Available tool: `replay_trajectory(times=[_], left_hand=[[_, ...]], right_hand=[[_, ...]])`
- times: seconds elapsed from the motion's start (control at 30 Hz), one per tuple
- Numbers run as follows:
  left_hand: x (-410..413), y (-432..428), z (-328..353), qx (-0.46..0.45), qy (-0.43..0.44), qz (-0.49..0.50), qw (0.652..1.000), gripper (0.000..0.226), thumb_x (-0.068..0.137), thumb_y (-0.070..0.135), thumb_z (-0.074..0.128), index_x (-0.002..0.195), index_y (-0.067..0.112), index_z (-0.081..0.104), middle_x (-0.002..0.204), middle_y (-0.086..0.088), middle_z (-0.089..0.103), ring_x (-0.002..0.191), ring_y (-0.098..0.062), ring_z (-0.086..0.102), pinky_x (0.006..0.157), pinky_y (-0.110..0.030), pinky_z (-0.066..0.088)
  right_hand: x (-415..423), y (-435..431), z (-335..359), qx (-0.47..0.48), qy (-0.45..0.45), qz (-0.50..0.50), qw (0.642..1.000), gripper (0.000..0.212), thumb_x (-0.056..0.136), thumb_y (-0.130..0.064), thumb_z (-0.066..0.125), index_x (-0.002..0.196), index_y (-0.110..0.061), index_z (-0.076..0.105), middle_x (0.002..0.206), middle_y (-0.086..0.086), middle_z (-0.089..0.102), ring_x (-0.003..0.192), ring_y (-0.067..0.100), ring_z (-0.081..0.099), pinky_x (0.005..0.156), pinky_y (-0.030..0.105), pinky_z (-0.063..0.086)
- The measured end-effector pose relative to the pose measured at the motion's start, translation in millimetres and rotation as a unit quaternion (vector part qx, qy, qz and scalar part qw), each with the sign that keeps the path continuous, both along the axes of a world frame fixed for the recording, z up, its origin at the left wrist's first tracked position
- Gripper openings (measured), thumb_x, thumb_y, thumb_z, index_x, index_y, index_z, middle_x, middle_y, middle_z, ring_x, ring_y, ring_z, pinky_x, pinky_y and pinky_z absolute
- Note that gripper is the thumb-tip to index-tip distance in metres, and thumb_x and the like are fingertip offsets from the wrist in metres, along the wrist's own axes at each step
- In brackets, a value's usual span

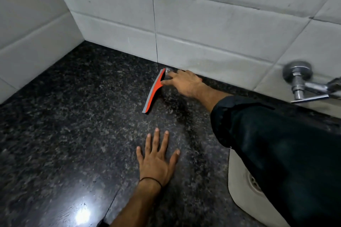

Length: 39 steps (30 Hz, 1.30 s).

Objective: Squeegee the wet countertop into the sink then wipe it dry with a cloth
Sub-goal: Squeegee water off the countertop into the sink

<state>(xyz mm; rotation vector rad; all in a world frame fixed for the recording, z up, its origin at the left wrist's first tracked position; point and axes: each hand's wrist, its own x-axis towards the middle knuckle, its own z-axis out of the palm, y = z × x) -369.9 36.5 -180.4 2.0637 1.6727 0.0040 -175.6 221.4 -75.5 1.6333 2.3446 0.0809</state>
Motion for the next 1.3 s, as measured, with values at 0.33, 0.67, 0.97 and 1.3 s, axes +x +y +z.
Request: replay_trajectory(times=[0.33,0.67,0.97,1.3], left_hand=[[-0.1,1.8,4.4,0.002,-0.004,0.0,1.0,0.072,0.09,0.074,0.021,0.151,0.05,-0.008,0.162,0.014,-0.018,0.15,-0.017,-0.017,0.117,-0.056,-0.011],[17.4,-9.9,20.5,0.007,-0.003,-0.027,1.0,0.068,0.096,0.064,0.027,0.156,0.038,0.008,0.166,0.006,-0.004,0.152,-0.023,-0.006,0.119,-0.06,-0.004],[90.2,-44.7,32.2,0.015,0.01,-0.203,0.979,0.061,0.1,0.057,0.026,0.155,0.038,0.01,0.165,0.008,-0.007,0.152,-0.02,-0.009,0.119,-0.058,0.0],[118.7,-38.8,29.2,-0.073,0.068,-0.209,0.973,0.071,0.094,0.067,0.029,0.153,0.045,-0.005,0.163,0.012,-0.018,0.151,-0.022,-0.013,0.116,-0.064,0.005]], right_hand=[[110.0,-111.5,-6.7,-0.065,0.032,-0.196,0.978,0.065,0.097,-0.014,0.033,0.148,-0.054,0.024,0.143,0.005,0.044,0.124,0.037,0.051,0.097,0.052,0.042],[166.2,-270.0,0.7,-0.027,0.114,-0.442,0.89,0.052,0.097,-0.027,0.041,0.145,-0.047,0.037,0.141,0.009,0.052,0.122,0.037,0.056,0.101,0.045,0.046],[153.0,-321.7,13.5,0.026,0.132,-0.531,0.837,0.052,0.089,-0.008,0.043,0.133,-0.031,0.059,0.127,0.011,0.064,0.112,0.033,0.064,0.091,0.039,0.051],[172.6,-276.8,14.9,0.017,0.238,-0.577,0.781,0.066,0.093,-0.017,0.052,0.15,-0.016,0.02,0.136,0.025,0.029,0.111,0.046,0.053,0.088,0.044,0.049]])
